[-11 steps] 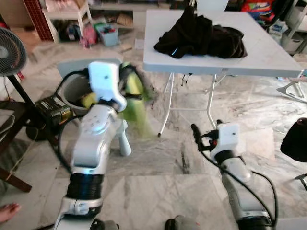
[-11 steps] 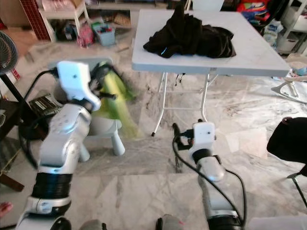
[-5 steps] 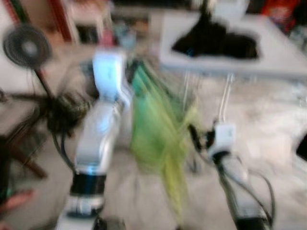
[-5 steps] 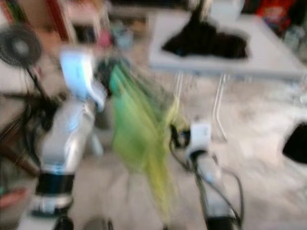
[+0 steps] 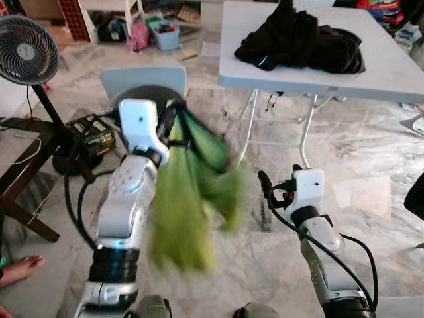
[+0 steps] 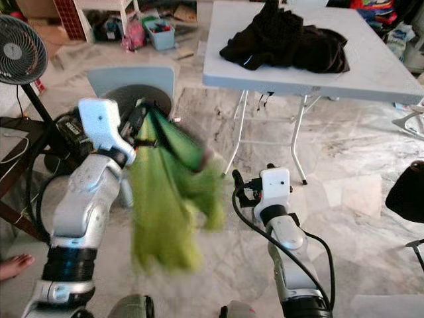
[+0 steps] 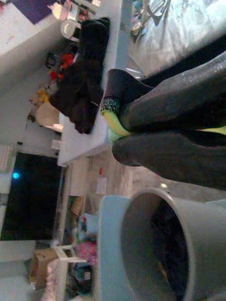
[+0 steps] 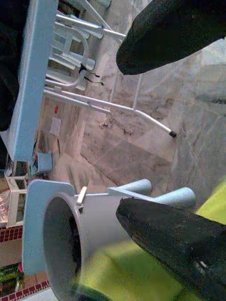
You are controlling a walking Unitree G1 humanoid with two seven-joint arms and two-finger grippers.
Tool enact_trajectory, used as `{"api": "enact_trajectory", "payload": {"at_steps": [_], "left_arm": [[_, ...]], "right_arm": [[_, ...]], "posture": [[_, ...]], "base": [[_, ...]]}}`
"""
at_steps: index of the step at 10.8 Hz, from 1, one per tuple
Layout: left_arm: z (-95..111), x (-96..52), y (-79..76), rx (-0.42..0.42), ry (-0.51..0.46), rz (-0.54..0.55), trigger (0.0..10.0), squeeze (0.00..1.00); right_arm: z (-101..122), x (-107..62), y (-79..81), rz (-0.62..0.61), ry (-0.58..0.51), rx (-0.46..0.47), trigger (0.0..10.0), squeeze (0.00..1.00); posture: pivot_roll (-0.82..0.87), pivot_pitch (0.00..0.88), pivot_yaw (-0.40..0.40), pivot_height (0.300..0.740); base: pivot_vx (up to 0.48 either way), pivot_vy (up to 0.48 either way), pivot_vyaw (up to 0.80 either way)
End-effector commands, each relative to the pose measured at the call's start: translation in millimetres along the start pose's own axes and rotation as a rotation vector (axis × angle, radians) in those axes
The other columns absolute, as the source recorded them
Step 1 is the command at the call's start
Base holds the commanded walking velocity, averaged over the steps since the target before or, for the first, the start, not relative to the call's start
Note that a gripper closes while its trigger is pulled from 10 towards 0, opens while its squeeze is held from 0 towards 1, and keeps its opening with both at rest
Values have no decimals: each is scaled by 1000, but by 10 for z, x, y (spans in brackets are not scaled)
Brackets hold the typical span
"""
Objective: Hang hanger
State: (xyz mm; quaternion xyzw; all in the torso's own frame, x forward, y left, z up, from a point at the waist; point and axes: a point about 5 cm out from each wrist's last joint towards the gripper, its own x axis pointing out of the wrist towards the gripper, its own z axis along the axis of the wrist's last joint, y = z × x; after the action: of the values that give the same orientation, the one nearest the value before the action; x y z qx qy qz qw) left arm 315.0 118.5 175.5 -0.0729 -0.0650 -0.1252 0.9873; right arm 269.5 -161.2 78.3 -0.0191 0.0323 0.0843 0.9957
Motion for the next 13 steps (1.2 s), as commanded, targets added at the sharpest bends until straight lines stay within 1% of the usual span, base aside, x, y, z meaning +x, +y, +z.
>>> {"api": "enact_trajectory", "payload": {"at_steps": [1, 2, 3, 4, 6, 13], "left_arm": [[-1, -26, 21, 6, -15, -8, 10000, 0], [-100, -79, 51, 9, 17, -5, 10000, 0], [-256, -191, 101, 20, 69, 2, 10000, 0], [-380, -264, 130, 28, 117, 2, 10000, 0], [-421, -279, 132, 32, 129, -8, 10000, 0], [-454, -242, 113, 42, 142, -46, 10000, 0]], "right_arm": [[19, -8, -23, -16, 1, 3, 10000, 0], [-1, -32, -43, -26, 7, 7, 10000, 0], [-41, -83, -65, -36, 20, 8, 10000, 0], [-42, -87, -66, -40, 21, 8, 10000, 0], [-34, -78, -69, -44, 23, 11, 10000, 0], [-47, -47, -70, -45, 29, 11, 10000, 0]], "posture": [[-68, 50, -24, 740], [-68, 50, -24, 740], [-71, 59, -20, 740], [-71, 59, -20, 740], [-71, 65, -22, 740], [-63, 44, -21, 740]], "base": [[0, 0, 0], [0, 0, 0], [251, 0, 0], [266, 0, 0], [277, 0, 0], [376, 0, -580]]}}
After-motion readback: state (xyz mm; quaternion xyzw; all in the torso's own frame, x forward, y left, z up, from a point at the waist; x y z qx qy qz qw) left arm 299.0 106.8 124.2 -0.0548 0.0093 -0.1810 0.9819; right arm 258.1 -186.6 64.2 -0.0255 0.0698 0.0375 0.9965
